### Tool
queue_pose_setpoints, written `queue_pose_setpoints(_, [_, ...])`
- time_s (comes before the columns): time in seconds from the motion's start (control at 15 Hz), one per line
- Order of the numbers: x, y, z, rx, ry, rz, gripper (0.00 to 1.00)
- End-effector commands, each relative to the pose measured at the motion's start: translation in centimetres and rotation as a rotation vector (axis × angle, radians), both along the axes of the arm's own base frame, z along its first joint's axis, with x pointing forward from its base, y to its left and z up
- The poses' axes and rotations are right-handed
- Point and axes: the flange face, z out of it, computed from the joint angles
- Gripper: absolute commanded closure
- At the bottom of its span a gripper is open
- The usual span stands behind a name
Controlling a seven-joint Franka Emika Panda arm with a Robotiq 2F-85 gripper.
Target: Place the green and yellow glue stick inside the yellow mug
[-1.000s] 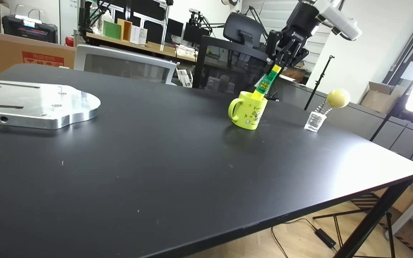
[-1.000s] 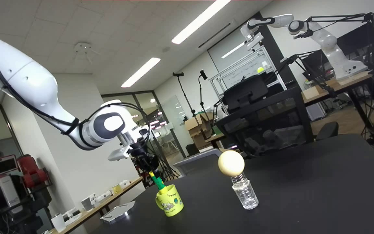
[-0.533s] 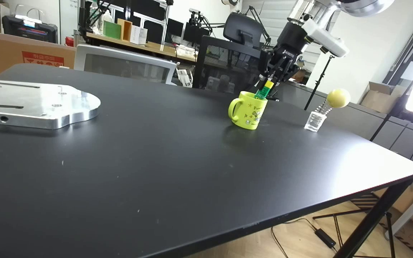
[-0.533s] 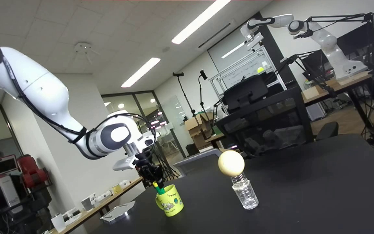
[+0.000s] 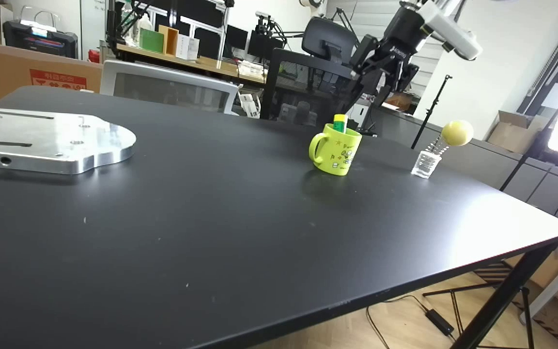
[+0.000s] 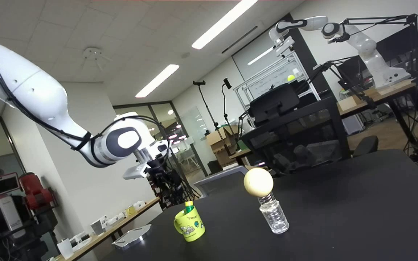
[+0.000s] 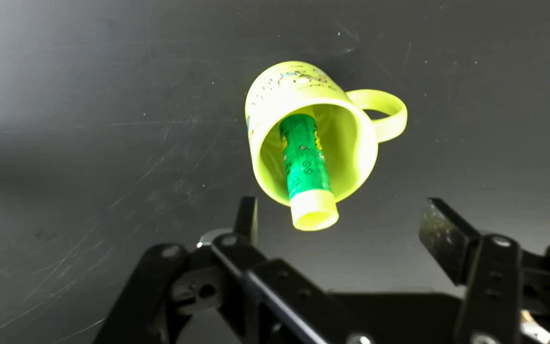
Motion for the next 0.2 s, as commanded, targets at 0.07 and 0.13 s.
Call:
queue_pose_setpoints(0.07, [-4.0,-3.9,4.7,-0.026,-0.017,-0.036,0.00])
queue_pose_setpoints(0.13, [-1.6,-2.3,3.2,-0.010,-0.026,-0.025,0.00])
